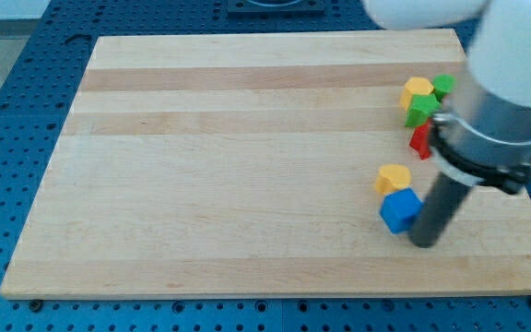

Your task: Move the blue cube to the parallel left of the yellow heart

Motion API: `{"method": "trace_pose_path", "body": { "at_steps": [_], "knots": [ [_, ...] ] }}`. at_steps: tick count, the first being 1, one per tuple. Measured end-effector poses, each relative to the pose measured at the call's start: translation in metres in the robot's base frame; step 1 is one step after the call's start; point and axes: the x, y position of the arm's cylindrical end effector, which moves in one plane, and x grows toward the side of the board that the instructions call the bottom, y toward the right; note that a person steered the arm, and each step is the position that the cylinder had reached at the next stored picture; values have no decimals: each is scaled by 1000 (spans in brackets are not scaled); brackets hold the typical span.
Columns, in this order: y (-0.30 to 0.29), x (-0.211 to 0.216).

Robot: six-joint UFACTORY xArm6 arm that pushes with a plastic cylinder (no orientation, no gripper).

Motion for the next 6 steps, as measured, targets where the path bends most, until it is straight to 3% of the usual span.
{"method": "trace_pose_path", "body": {
  "at_steps": [2, 3, 5, 6],
  "knots": [
    [35, -6],
    [13, -22],
    [-133, -25],
    [-168, -27]
  ]
}}
